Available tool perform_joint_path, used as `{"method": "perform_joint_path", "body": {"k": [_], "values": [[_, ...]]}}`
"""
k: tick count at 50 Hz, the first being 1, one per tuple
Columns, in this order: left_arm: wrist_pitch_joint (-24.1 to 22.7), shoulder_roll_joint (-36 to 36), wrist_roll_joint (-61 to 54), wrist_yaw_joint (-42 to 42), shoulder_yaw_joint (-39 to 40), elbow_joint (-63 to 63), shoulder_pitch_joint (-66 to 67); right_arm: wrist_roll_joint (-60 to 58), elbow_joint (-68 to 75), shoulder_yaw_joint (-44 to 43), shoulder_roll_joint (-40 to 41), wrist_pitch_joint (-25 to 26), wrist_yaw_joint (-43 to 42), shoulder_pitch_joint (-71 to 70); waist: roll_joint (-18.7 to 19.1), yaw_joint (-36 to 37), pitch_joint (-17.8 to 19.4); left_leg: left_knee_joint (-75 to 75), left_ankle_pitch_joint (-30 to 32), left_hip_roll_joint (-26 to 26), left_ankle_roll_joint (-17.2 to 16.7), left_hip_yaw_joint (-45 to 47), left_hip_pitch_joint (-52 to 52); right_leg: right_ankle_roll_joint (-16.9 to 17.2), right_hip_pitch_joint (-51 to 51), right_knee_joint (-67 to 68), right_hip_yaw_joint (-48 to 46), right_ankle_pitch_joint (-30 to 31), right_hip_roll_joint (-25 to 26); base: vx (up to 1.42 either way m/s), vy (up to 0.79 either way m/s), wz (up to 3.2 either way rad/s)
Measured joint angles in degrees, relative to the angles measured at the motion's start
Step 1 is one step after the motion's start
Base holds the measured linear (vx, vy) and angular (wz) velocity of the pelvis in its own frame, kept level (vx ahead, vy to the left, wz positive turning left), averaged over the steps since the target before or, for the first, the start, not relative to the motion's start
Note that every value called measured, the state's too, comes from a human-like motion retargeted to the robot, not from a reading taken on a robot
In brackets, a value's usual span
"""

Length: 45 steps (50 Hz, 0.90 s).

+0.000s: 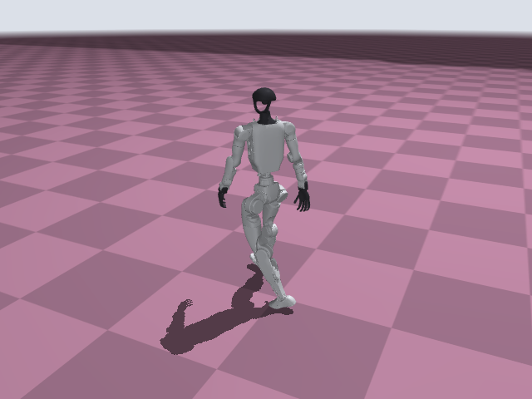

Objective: Walk

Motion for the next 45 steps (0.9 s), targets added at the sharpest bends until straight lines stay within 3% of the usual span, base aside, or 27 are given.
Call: {"method": "perform_joint_path", "body": {"k": [3,5,8,10,12,15,20,25,28,32,35,37,40,43,45], "values": [[1.12,-1.36,1.95,1.50,0.90,2.18,3.48,0.03,-0.25,0.98,1.12,-0.23,-0.54,-2.31,-1.44,-2.00,-0.11,6.80,16.40,-4.43,-2.32,-0.67,-1.34,-0.38,2.44,2.72,-2.66,0.09,-5.23,0.85,0.11,0.92],[1.86,-1.23,2.70,2.19,2.24,3.71,5.14,-0.13,-0.97,2.39,2.08,-0.59,-0.99,-5.51,-3.85,-2.81,-0.52,14.75,24.82,-6.63,-2.40,5.17,-5.60,-2.29,2.95,3.94,-2.76,-0.55,-9.27,0.54,0.13,0.68],[3.10,-0.44,3.84,2.55,3.65,5.16,9.07,-0.75,-2.77,4.59,4.41,-1.42,-1.26,-8.88,-4.29,-2.21,-1.03,29.26,32.32,-0.85,-2.40,11.49,-12.22,-5.15,5.82,4.44,-7.14,-3.17,-8.79,0.77,-0.22,0.19],[3.45,-0.56,4.40,2.81,4.93,5.16,12.15,-1.62,-4.48,6.13,5.73,-1.99,-1.50,-11.08,-5.48,-0.92,-1.01,31.65,29.13,-0.50,-2.40,10.09,-15.50,-7.63,8.78,3.56,-6.44,-5.00,-6.84,0.71,-0.39,-0.42],[3.60,-0.58,4.52,2.88,6.18,5.02,15.03,-2.52,-6.48,7.90,6.72,-2.48,-1.78,-13.57,-5.11,0.83,0.89,34.81,18.43,3.57,-2.11,8.80,-17.87,-9.78,12.94,2.60,-6.13,-6.94,-3.03,0.69,-0.28,-0.53],[3.95,-0.80,4.71,3.01,7.36,4.89,18.44,-2.98,-9.43,9.88,7.14,-3.59,-2.32,-17.25,-4.42,2.04,1.99,31.39,8.67,3.46,0.70,5.68,-24.37,-11.89,16.32,1.39,-6.72,-8.64,-0.40,0.56,-0.04,-0.12],[4.62,-0.39,5.12,3.47,9.17,4.52,22.73,-1.44,-13.16,10.45,8.02,-5.53,-2.85,-21.68,-3.17,4.51,3.07,14.09,1.02,4.93,9.94,4.27,-31.37,-14.53,21.46,0.42,-8.00,-12.41,3.31,0.69,-0.01,0.01],[5.31,-0.01,4.29,3.74,11.33,4.65,24.97,0.04,-14.60,9.83,8.76,-6.68,-3.08,-23.39,-3.52,4.75,3.41,-9.88,0.50,2.78,20.49,0.76,-33.49,-16.60,26.42,0.42,-8.50,-16.00,5.14,0.65,0.01,0.20],[5.50,0.44,3.89,3.77,12.14,4.77,26.25,0.17,-14.04,9.97,8.91,-6.58,-2.79,-22.84,-4.15,5.45,2.44,-16.76,2.36,2.04,20.84,1.70,-32.70,-17.39,29.01,1.20,-7.60,-16.81,6.00,0.83,0.02,-0.18],[6.08,0.98,3.80,3.61,12.82,5.19,26.94,-0.77,-12.87,10.39,8.79,-5.97,-2.69,-19.68,-4.30,7.77,0.86,-11.89,4.38,0.89,20.33,0.97,-31.80,-18.09,31.22,4.32,-3.95,-12.99,8.26,0.82,0.04,-0.63],[6.69,1.42,3.44,3.54,13.08,6.36,26.11,-2.12,-11.01,10.10,8.40,-4.73,-2.67,-16.21,-4.17,8.29,-0.64,-7.15,3.61,2.49,18.07,0.40,-31.84,-18.62,31.11,9.15,-3.57,-2.45,9.41,0.80,0.06,-0.56],[6.82,1.44,2.76,3.88,12.38,6.98,24.39,-2.28,-9.14,9.52,7.71,-4.22,-3.01,-14.26,-3.87,8.59,0.21,-5.73,0.73,2.23,18.29,-2.00,-30.47,-17.91,30.11,15.35,-3.41,8.39,9.77,0.64,0.09,-0.55],[6.60,1.46,1.93,4.38,10.36,7.39,21.22,-1.82,-6.67,9.06,6.00,-3.53,-2.30,-11.79,-0.56,7.53,0.99,-5.17,-2.64,5.92,17.49,1.10,-26.59,-15.30,25.56,28.09,-7.75,18.05,9.32,0.65,0.11,-0.33],[6.47,1.69,2.40,3.80,7.71,7.16,17.64,-2.54,-6.03,7.66,4.42,-2.68,-1.84,-8.24,1.82,7.26,-0.07,-4.68,-6.01,6.75,17.21,-0.48,-25.35,-15.01,18.32,37.79,-9.08,11.57,7.80,0.65,0.09,-0.49],[6.34,2.32,2.92,3.33,5.81,6.71,14.14,-2.04,-5.89,6.10,3.49,-2.60,-1.57,-6.18,2.37,6.31,0.58,-5.02,-7.04,6.98,16.68,-0.10,-23.49,-12.76,12.48,41.37,-6.26,7.05,8.38,0.58,0.06,-0.04]]}}
